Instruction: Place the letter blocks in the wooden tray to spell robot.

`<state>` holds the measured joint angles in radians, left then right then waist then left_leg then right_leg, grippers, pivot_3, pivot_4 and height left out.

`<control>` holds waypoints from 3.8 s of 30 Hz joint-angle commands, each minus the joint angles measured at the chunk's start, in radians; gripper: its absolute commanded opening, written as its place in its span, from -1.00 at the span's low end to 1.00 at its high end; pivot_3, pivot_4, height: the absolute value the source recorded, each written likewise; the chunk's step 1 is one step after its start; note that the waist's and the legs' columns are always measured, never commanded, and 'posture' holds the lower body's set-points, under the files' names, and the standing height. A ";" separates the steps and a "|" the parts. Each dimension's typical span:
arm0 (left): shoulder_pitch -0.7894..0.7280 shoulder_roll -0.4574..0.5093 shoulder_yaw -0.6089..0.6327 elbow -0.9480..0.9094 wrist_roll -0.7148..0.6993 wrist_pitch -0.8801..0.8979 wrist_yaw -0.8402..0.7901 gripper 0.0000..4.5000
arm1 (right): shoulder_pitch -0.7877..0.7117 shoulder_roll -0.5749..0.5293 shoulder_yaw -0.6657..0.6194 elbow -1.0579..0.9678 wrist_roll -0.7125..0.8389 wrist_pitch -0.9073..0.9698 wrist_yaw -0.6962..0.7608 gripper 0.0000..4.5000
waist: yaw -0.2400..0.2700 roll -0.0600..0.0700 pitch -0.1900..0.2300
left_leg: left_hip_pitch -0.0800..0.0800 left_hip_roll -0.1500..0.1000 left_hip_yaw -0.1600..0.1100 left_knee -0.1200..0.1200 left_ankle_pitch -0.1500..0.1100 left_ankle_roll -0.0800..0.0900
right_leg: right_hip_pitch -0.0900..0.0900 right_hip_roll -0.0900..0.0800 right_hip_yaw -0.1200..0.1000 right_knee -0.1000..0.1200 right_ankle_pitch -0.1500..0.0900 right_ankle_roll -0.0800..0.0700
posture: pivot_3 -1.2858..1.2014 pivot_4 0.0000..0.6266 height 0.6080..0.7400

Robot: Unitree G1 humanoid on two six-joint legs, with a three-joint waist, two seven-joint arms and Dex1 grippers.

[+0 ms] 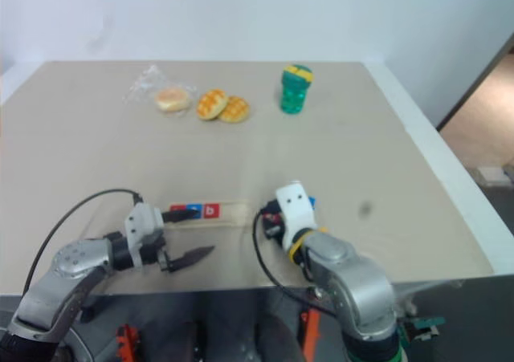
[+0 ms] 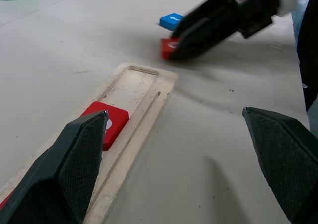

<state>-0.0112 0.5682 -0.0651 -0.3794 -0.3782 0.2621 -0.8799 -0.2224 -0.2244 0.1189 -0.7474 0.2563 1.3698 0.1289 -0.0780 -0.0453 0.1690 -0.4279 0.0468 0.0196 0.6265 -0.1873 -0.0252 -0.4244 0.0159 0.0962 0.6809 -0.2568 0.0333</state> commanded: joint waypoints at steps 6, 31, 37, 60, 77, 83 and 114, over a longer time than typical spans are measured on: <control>-0.001 0.006 0.007 -0.037 -0.006 -0.014 -0.002 1.00 | -0.011 0.004 -0.006 -0.026 -0.006 -0.019 -0.012 -0.46 | 0.000 0.000 0.000 | 0.000 0.000 0.000 0.001 0.000 0.000 | 0.000 0.000 0.000 0.000 0.001 0.000 | 0.03 -0.52 1.00; -0.008 0.010 0.003 -0.038 -0.001 -0.031 -0.018 1.00 | -0.153 -0.065 -0.147 -0.022 0.085 -0.091 0.125 0.99 | 0.000 0.000 0.000 | 0.000 0.000 0.001 0.001 0.000 0.000 | 0.000 0.000 0.000 0.000 0.001 0.000 | 0.03 -0.52 1.00; -0.028 0.014 -0.031 -0.045 -0.008 -0.039 -0.066 1.00 | -0.250 -0.292 -0.151 0.165 0.170 -0.314 0.436 0.99 | 0.001 0.000 0.000 | 0.000 -0.001 0.001 0.001 0.000 0.000 | 0.002 -0.001 0.000 -0.002 0.001 0.001 | 0.03 -0.52 1.00; -0.018 0.004 -0.038 -0.066 0.000 -0.019 -0.032 1.00 | -0.467 -0.379 0.186 1.107 -0.077 -1.453 1.304 0.99 | 0.004 0.001 0.001 | 0.002 0.000 0.004 0.003 0.000 0.001 | 0.003 0.000 0.002 0.000 0.003 0.000 | 0.03 -0.52 1.00; -0.016 0.003 -0.042 -0.061 -0.006 -0.025 -0.017 1.00 | -0.376 -0.379 0.161 1.061 -0.081 -1.320 1.267 0.88 | 0.006 0.001 0.001 | 0.005 0.000 0.005 0.006 0.000 0.001 | 0.006 0.000 0.002 0.000 0.004 0.000 | 0.03 -0.52 1.00; -0.032 0.003 -0.047 -0.037 -0.001 -0.033 -0.029 1.00 | -0.292 -0.415 0.128 0.913 -0.057 -1.225 1.220 0.88 | 0.007 0.001 0.001 | 0.005 0.000 0.004 0.007 0.000 0.001 | 0.006 0.000 0.002 0.000 0.004 0.001 | 0.03 -0.52 1.00; -0.055 -0.004 -0.011 -0.008 -0.039 -0.003 -0.036 1.00 | -0.217 -0.431 0.070 0.476 -0.002 -0.715 0.859 -0.45 | 0.006 0.001 0.001 | 0.005 0.000 0.006 0.008 0.000 0.001 | 0.006 -0.001 0.003 0.000 0.005 0.002 | 0.03 -0.52 1.00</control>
<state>-0.0540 0.5654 -0.1084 -0.3729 -0.4120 0.2705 -0.9354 -0.3900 -0.6571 0.2168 -0.2484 0.2358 0.6560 0.9944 -0.0717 -0.0443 0.1701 -0.4226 0.0469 0.0262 0.6342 -0.1875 -0.0244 -0.4187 0.0156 0.0997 0.6810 -0.2516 0.0347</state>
